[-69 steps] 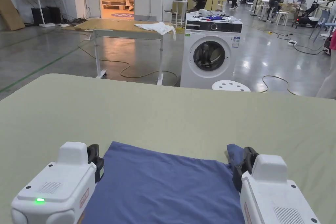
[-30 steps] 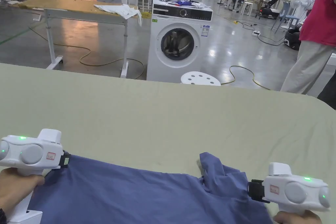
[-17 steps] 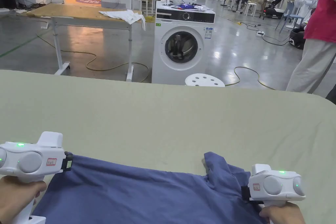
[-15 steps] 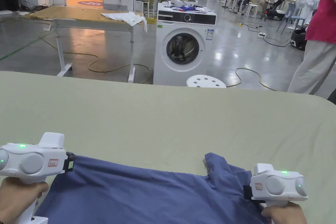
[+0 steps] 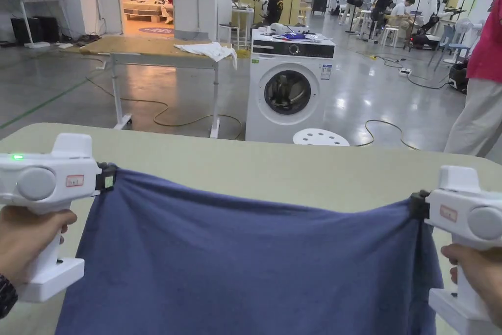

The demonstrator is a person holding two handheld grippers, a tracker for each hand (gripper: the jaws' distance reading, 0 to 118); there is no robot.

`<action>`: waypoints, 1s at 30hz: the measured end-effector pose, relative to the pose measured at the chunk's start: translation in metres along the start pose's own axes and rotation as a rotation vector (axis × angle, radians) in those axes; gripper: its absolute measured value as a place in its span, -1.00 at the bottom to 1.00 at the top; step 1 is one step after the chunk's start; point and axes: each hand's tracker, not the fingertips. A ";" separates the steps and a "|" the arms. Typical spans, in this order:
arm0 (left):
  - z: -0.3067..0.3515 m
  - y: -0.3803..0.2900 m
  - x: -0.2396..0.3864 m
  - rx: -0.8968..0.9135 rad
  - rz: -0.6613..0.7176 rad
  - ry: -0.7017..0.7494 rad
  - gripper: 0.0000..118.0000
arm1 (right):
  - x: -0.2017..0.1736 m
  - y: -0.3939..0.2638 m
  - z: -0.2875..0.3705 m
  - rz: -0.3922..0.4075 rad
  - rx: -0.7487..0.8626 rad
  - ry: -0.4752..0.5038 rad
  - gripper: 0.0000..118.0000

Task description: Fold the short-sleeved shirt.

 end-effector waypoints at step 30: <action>0.059 0.273 -0.015 0.312 -0.094 0.110 -1.00 | -0.038 0.307 0.060 0.110 0.411 -0.075 -0.93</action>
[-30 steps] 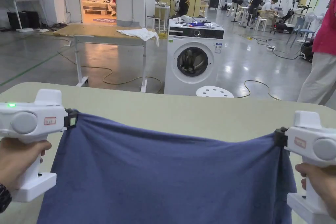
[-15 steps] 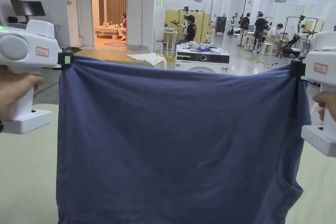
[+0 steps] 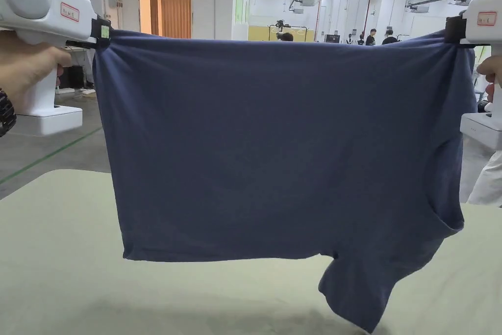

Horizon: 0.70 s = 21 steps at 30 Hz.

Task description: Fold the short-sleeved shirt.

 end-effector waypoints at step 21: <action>0.036 -0.181 0.020 -0.129 0.051 -0.075 -1.00 | 0.010 -0.180 0.092 0.036 -0.224 0.019 -0.93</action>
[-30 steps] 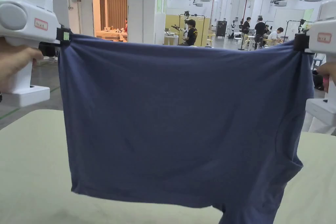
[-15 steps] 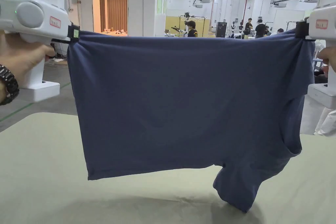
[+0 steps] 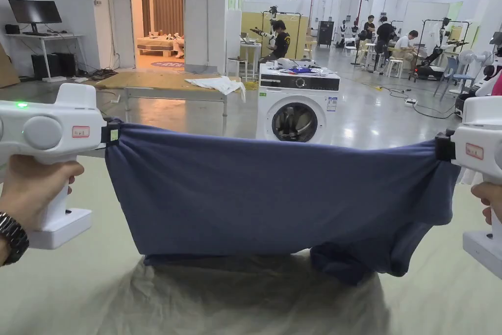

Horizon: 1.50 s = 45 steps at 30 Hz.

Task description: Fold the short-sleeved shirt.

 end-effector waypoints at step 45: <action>0.204 -0.360 0.012 -0.526 0.051 -0.006 -0.46 | -0.061 -0.324 0.197 0.043 -0.616 0.075 -0.02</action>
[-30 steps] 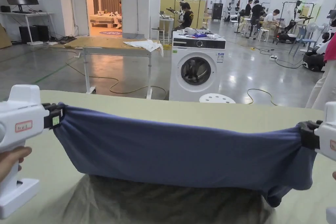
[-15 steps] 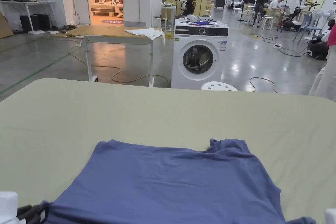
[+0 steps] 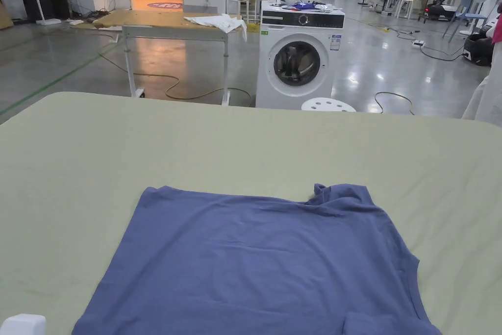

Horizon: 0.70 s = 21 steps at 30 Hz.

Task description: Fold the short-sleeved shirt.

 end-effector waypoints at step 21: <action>0.040 0.111 0.122 0.630 -0.118 0.057 -0.78 | -0.085 0.103 0.032 -0.147 0.793 -0.015 -0.78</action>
